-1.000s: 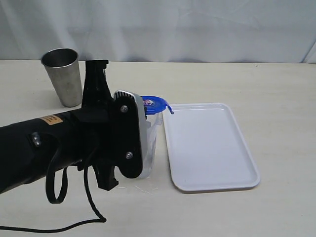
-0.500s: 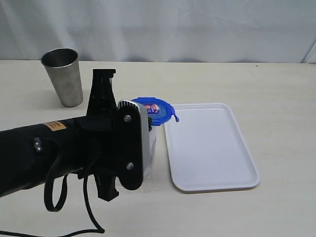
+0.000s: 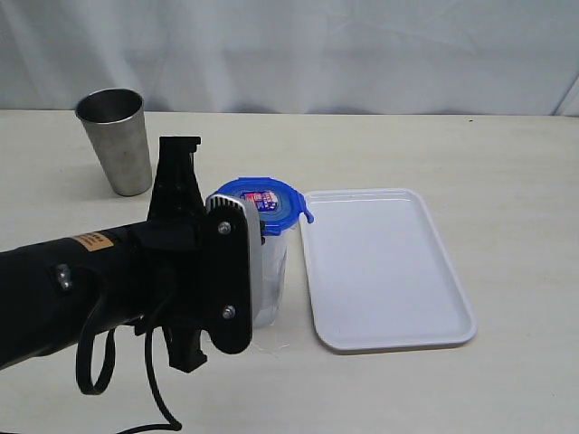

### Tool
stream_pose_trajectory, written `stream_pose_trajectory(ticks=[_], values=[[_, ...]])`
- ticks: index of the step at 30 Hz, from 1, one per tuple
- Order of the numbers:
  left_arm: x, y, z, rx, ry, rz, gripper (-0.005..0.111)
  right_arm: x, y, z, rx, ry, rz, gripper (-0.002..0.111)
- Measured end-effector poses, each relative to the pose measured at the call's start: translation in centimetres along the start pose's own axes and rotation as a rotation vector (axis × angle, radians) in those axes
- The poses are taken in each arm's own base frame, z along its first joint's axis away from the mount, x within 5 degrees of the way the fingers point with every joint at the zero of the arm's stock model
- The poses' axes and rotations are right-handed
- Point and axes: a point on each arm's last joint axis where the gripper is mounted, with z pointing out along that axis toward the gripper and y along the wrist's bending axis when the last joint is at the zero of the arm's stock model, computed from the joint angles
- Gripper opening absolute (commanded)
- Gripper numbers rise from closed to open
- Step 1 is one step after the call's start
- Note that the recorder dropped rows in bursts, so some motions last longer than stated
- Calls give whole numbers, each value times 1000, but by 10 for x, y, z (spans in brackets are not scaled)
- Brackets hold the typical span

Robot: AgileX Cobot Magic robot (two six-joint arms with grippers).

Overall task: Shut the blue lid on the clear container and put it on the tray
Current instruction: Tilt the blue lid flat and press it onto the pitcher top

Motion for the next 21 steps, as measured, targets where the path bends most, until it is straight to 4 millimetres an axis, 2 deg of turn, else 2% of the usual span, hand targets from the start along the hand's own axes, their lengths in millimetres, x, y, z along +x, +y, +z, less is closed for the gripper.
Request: stream_pose_trajectory(ticks=[21], values=[[5,-7,0,26,20,-29,0,0,0,0,0,0,0,5]])
